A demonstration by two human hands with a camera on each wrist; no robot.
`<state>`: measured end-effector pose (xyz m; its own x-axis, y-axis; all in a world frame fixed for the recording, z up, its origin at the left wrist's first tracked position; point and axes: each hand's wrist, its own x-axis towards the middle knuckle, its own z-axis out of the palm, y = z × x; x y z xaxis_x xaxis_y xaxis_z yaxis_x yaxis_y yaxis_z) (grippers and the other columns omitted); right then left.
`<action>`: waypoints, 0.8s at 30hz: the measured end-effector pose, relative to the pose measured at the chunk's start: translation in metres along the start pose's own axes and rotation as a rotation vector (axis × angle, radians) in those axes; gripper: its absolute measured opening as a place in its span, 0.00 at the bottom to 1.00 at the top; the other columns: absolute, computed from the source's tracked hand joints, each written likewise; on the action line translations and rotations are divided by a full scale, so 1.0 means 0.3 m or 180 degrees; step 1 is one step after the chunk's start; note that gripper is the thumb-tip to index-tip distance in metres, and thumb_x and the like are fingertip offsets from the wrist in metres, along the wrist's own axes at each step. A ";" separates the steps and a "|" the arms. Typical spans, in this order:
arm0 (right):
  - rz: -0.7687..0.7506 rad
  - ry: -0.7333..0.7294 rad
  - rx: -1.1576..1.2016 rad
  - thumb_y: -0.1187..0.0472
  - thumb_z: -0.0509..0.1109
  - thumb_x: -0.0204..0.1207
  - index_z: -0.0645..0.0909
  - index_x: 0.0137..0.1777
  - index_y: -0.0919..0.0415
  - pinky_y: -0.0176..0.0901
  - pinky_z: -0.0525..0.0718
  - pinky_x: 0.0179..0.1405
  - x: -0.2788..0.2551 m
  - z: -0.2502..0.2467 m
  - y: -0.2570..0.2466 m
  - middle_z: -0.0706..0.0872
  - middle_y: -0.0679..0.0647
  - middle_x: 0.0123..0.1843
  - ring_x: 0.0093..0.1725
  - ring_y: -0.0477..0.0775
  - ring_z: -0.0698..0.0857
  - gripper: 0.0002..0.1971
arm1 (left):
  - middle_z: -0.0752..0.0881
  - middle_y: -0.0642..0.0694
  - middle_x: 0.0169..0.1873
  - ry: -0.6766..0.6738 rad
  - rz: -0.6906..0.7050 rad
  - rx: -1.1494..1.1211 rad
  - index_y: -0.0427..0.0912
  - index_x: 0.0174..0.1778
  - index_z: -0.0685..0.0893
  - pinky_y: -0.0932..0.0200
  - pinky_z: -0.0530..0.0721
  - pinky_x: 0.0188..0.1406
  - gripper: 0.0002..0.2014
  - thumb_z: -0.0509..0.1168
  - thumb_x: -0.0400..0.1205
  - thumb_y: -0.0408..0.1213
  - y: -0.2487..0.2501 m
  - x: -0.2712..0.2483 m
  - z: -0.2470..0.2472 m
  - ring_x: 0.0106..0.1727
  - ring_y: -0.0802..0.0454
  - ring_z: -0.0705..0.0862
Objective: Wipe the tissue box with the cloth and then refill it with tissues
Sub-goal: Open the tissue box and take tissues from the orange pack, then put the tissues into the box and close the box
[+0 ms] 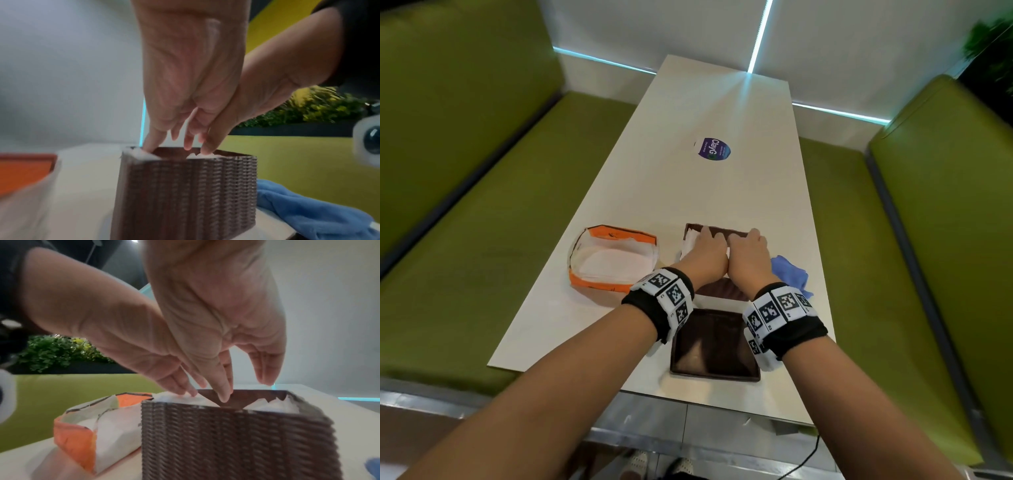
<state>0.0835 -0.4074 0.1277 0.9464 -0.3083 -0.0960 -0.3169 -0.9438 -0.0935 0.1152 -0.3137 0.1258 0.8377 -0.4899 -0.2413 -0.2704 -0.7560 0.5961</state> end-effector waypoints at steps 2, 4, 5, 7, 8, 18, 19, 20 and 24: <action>-0.0169 -0.0144 -0.0014 0.67 0.61 0.80 0.79 0.64 0.64 0.49 0.75 0.64 0.005 0.010 -0.002 0.82 0.62 0.65 0.67 0.63 0.77 0.14 | 0.65 0.28 0.75 -0.0066 0.0023 0.0119 0.31 0.76 0.65 0.40 0.70 0.71 0.22 0.55 0.84 0.30 -0.019 0.012 0.013 0.76 0.28 0.66; -0.0165 -0.0302 0.0039 0.65 0.60 0.82 0.79 0.66 0.64 0.50 0.78 0.64 0.014 0.035 0.005 0.83 0.62 0.66 0.67 0.62 0.80 0.15 | 0.65 0.28 0.75 -0.0152 -0.0027 0.0203 0.31 0.79 0.62 0.41 0.67 0.72 0.23 0.53 0.86 0.30 -0.033 0.017 0.019 0.77 0.29 0.64; -0.0125 -0.0410 0.0136 0.65 0.59 0.82 0.78 0.68 0.65 0.50 0.78 0.64 0.013 0.045 0.009 0.83 0.63 0.67 0.67 0.62 0.81 0.16 | 0.66 0.28 0.75 -0.0184 -0.0081 0.0156 0.31 0.79 0.61 0.44 0.66 0.72 0.24 0.53 0.86 0.29 -0.041 0.018 0.021 0.77 0.31 0.64; -0.0113 -0.0681 0.0226 0.64 0.57 0.83 0.76 0.70 0.66 0.50 0.78 0.64 0.012 0.062 0.015 0.83 0.63 0.68 0.67 0.62 0.82 0.18 | 0.67 0.29 0.76 -0.0070 -0.0026 -0.0149 0.32 0.81 0.61 0.47 0.66 0.74 0.26 0.53 0.84 0.28 -0.057 0.011 0.016 0.77 0.34 0.65; -0.0123 -0.0786 0.0239 0.64 0.56 0.84 0.74 0.71 0.67 0.50 0.78 0.64 0.009 0.062 0.017 0.83 0.64 0.68 0.66 0.63 0.82 0.18 | 0.67 0.30 0.76 0.0021 0.0026 -0.0335 0.33 0.81 0.61 0.48 0.65 0.76 0.27 0.52 0.84 0.28 -0.067 0.008 0.012 0.78 0.36 0.65; -0.0684 0.0556 0.0444 0.68 0.59 0.78 0.74 0.69 0.63 0.45 0.72 0.63 -0.079 -0.003 -0.140 0.77 0.59 0.66 0.64 0.60 0.76 0.19 | 0.88 0.43 0.44 0.1319 0.0152 -0.1669 0.39 0.45 0.84 0.49 0.88 0.50 0.16 0.52 0.80 0.20 -0.298 -0.108 -0.191 0.48 0.44 0.88; -0.0890 0.0592 0.0757 0.69 0.59 0.78 0.76 0.69 0.64 0.45 0.72 0.63 -0.095 -0.002 -0.189 0.78 0.60 0.65 0.64 0.60 0.76 0.19 | 0.88 0.42 0.44 0.1313 0.0096 -0.1525 0.38 0.45 0.85 0.52 0.86 0.49 0.17 0.52 0.79 0.20 -0.334 -0.107 -0.214 0.49 0.44 0.87; -0.1088 0.0511 0.1007 0.70 0.60 0.77 0.76 0.68 0.65 0.46 0.73 0.64 -0.116 -0.002 -0.239 0.78 0.61 0.65 0.64 0.60 0.76 0.19 | 0.89 0.41 0.47 0.1248 0.0007 -0.1325 0.37 0.47 0.86 0.57 0.83 0.49 0.17 0.52 0.80 0.20 -0.363 -0.107 -0.238 0.51 0.45 0.86; -0.1704 -0.0170 0.0830 0.70 0.58 0.79 0.75 0.70 0.69 0.50 0.75 0.65 -0.155 0.076 -0.404 0.76 0.63 0.69 0.68 0.62 0.76 0.20 | 0.87 0.41 0.60 0.0584 -0.0322 -0.0431 0.36 0.59 0.86 0.62 0.75 0.55 0.20 0.52 0.80 0.21 -0.490 -0.069 -0.273 0.63 0.46 0.82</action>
<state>0.0765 -0.2760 0.1211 0.9764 0.2151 -0.0174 0.1923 -0.9038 -0.3823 0.1764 -0.1568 0.1059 0.9327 -0.3184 -0.1692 -0.1252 -0.7261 0.6761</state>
